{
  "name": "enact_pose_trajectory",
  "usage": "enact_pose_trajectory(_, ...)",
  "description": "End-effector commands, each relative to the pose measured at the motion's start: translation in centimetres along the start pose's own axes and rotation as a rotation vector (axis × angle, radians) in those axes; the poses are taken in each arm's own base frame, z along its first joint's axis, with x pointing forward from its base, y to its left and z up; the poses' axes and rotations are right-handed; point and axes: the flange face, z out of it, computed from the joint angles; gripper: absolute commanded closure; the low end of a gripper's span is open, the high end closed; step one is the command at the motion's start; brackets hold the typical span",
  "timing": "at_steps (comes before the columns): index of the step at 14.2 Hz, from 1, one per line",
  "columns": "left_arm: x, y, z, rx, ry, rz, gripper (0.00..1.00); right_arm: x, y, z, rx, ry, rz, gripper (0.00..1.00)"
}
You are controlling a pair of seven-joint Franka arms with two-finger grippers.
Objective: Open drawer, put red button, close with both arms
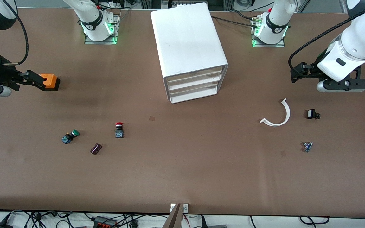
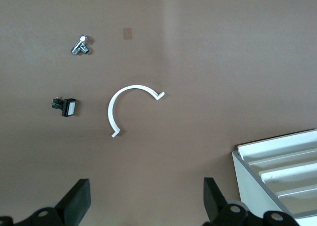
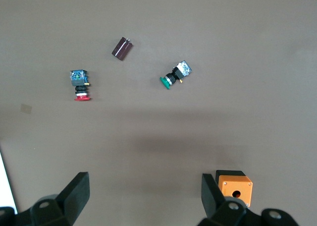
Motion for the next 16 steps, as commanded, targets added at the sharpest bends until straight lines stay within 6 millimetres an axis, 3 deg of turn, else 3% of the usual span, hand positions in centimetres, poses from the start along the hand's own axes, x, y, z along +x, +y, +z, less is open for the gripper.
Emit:
enact_pose_trajectory(1, 0.1, 0.2, -0.7, -0.019, 0.0, 0.01, 0.0, 0.2, -0.1, -0.8, -0.011, 0.012, -0.007, 0.0)
enact_pose_trajectory(11, -0.2, 0.4, -0.5, -0.017, -0.021, 0.006, 0.0, 0.3, -0.2, -0.6, -0.008, 0.011, -0.007, 0.0)
enact_pose_trajectory(14, -1.2, 0.6, 0.0, -0.032, -0.105, 0.012, 0.0, 1.4, -0.5, 2.3, -0.002, -0.038, -0.009, 0.0)
enact_pose_trajectory(16, -2.0, 1.4, 0.4, -0.099, -0.178, 0.026, 0.0, 3.0, -3.2, 4.7, 0.001, -0.067, -0.053, 0.0)
